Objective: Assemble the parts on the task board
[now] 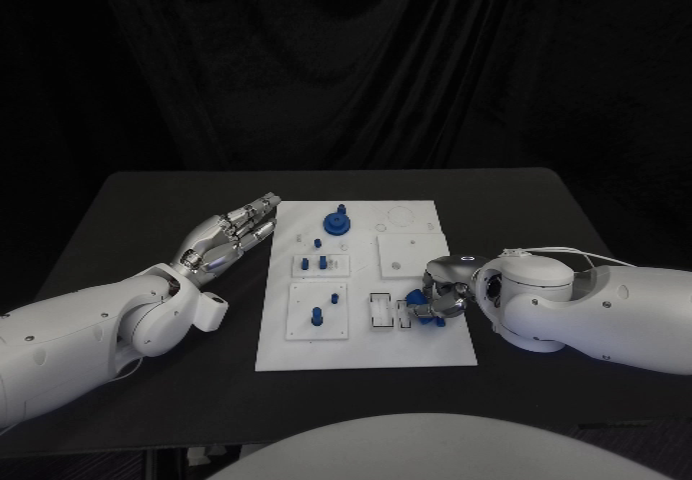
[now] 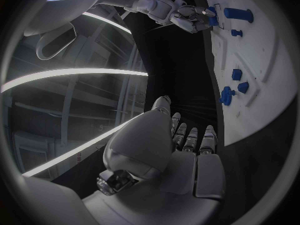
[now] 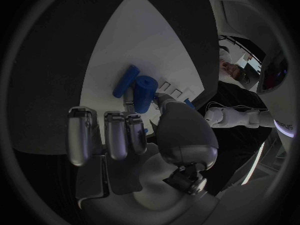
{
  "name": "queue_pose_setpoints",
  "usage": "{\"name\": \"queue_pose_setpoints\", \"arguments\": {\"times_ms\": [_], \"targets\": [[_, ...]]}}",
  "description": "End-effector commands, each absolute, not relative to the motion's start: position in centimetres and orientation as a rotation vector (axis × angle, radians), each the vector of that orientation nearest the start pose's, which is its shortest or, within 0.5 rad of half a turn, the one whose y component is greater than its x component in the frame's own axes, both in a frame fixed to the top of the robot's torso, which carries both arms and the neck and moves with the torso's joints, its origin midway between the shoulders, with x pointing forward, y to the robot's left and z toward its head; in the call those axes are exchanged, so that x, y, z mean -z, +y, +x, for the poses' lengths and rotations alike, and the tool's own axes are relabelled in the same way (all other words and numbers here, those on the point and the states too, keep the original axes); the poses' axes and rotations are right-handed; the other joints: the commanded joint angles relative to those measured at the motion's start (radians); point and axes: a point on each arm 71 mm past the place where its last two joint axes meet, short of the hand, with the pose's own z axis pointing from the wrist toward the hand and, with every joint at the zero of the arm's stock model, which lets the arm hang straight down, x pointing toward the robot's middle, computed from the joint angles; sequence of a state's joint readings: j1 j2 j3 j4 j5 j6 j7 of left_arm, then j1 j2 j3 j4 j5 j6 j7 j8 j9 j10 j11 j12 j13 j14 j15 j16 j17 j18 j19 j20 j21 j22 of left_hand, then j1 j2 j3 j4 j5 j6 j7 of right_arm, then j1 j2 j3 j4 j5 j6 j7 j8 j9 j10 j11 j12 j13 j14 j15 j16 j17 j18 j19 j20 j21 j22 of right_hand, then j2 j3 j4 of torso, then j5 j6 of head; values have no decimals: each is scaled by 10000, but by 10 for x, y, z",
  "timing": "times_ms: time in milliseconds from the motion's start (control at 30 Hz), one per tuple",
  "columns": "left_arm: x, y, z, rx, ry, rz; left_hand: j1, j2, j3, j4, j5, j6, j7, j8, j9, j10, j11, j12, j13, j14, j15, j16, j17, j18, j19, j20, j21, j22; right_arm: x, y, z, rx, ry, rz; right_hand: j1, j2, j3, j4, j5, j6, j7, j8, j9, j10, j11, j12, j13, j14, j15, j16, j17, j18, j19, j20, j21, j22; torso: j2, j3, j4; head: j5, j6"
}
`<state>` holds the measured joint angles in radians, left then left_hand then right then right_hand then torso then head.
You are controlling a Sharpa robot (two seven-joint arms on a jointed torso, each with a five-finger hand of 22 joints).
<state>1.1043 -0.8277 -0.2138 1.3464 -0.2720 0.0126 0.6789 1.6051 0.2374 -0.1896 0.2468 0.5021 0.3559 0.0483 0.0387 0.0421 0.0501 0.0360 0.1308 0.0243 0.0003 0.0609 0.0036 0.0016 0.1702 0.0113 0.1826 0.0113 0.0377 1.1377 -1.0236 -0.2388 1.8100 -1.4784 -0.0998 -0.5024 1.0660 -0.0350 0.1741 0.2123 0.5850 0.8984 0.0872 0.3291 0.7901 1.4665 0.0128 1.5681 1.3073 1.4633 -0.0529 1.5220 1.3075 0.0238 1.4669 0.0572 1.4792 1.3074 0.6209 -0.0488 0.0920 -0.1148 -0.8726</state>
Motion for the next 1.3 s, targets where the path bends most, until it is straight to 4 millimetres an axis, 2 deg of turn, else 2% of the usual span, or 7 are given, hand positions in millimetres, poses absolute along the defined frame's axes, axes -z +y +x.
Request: {"name": "queue_pose_setpoints", "arguments": {"times_ms": [33, 300, 500, 767, 1300], "targets": [[272, 233, 456, 17386, 15973, -7504, 106, -14, 65, 11, 53, 110, 23, 72, 13, 20, 81, 48, 15, -3, 91, -36, -16, 108, -8, 56, -16, -4, 285, -228, 373, -3102, 22603, -954, 234, 15, 291, -251, 61, 38, -58, 60, -2316, 1043, -53, 27, 2635, 847, -51, -25, 1503, 28, 556, -44, -41, 2283, -3, -6, -1, 27, 0], [272, 233, 456, 17389, 15985, -7510, 111, -17, 73, 3, 60, 160, 42, 83, 19, 25, 83, 57, 17, -3, 95, -36, -16, 108, -7, 58, -16, -3, 287, -231, 374, -3373, 22894, -96, 331, -12, 469, -412, 98, 87, -99, 188, -2162, 1043, -86, 27, 2635, 850, -79, -17, 1518, 25, 564, -68, -29, 2288, -6, -7, 0, 34, 0], [273, 233, 456, 17388, 15987, -7514, 111, -17, 73, 3, 60, 160, 42, 83, 19, 25, 83, 57, 17, -3, 95, -36, -16, 108, -7, 58, -16, -3, 288, -234, 374, -3951, 23035, 1248, 397, -69, 633, -600, 245, 63, -132, 337, -1970, 1043, -118, 27, 2635, 867, -108, 21, 1595, 16, 582, -97, 4, 2300, -6, -4, 1, 69, 0], [273, 234, 456, 17360, 15983, -7526, 113, -19, 79, -1, 62, 183, 51, 88, 21, 28, 86, 64, 17, -3, 99, -36, -16, 108, -6, 59, -15, -1, 284, -238, 374, -4769, 22648, 2755, 373, -74, 716, -673, 291, 77, -159, 460, -1836, 1043, -144, 27, 2635, 882, -129, 51, 1654, 2, 611, -117, 58, 2320, -4, -7, -2, 82, 0], [273, 235, 456, 17321, 15991, -7544, 113, -19, 79, -1, 62, 183, 51, 88, 21, 28, 86, 64, 17, -3, 99, -36, -16, 108, -6, 59, -15, -1, 268, -235, 371, -5712, 22056, 3605, 255, -36, 791, -664, 296, 74, -186, 579, -1701, 1043, -168, 27, 2635, 887, -150, 60, 1661, -13, 640, -139, 113, 2339, -3, -2, -7, 159, 0]]}}
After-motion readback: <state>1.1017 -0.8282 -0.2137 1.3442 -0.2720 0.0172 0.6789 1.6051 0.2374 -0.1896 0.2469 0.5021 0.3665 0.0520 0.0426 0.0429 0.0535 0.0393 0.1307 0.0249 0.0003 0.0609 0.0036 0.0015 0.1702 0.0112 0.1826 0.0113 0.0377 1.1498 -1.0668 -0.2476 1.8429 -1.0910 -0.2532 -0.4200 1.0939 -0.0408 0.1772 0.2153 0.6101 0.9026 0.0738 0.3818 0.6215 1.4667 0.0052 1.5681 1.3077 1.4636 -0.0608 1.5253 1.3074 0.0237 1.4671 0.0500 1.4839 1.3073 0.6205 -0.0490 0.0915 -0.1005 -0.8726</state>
